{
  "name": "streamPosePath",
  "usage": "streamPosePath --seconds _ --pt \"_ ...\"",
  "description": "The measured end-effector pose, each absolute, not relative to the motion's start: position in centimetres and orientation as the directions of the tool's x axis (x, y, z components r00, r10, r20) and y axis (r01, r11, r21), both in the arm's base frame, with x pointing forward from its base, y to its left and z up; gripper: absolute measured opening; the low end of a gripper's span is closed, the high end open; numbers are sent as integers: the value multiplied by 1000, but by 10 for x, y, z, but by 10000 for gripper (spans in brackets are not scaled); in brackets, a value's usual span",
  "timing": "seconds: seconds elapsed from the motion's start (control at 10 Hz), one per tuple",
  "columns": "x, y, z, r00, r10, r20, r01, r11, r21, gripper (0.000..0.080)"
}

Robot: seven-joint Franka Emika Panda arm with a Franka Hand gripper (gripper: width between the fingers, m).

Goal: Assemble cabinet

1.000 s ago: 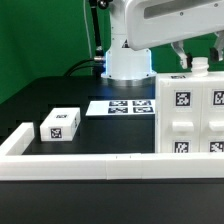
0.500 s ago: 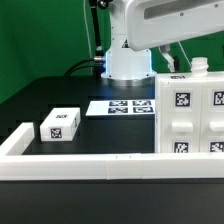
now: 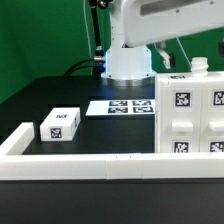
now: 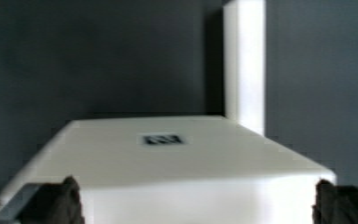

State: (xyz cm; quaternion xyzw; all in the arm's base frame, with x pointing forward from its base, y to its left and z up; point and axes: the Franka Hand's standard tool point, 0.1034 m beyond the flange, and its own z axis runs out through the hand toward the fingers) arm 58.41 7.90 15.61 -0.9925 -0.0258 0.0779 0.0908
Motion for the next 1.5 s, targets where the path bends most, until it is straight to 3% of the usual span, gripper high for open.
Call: streamPosePath --seconds 0.2,0.7,0.8,1.1,1.2,1.5 --pt "563 43 163 988 84 -129 64 -986 -154 649" --pt "560 40 159 991 88 -105 71 -986 -153 649" --pt "559 35 155 990 101 -100 85 -985 -151 649" --pt "521 -41 108 986 140 -94 128 -984 -125 649" --pt "518 -60 102 985 148 -88 137 -983 -120 649" --pt "520 -53 103 986 143 -89 132 -984 -121 649"
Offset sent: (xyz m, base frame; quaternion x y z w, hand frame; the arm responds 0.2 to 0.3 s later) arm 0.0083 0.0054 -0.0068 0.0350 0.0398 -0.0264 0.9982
